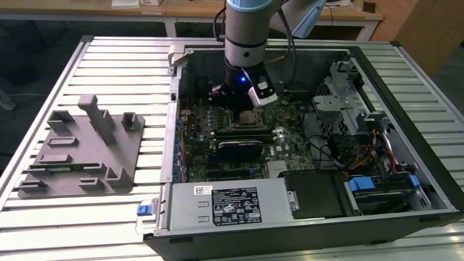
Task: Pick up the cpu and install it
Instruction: 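Close the cpu cover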
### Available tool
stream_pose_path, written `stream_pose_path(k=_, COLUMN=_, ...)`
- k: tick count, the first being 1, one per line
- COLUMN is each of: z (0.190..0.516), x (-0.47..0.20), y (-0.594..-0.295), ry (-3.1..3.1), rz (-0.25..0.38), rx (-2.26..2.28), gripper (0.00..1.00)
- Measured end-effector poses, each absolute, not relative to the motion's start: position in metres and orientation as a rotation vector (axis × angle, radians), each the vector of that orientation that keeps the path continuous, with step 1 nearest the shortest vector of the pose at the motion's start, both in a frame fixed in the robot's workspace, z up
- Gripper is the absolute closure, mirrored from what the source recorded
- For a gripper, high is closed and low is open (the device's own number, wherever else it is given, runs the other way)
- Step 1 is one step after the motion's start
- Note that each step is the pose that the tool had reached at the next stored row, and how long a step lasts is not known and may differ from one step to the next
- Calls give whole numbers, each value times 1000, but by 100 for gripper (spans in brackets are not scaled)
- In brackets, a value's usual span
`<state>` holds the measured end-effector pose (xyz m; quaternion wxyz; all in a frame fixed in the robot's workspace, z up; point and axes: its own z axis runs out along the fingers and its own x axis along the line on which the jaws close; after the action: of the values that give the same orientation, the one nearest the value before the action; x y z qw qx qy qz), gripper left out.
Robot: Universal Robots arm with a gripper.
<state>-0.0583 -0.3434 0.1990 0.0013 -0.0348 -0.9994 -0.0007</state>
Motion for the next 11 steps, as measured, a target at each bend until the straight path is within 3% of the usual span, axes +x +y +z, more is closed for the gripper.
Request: stream_pose_path(k=11, z=199, x=-56, y=-343, ry=-3137, rz=-2, rx=-109, gripper=89)
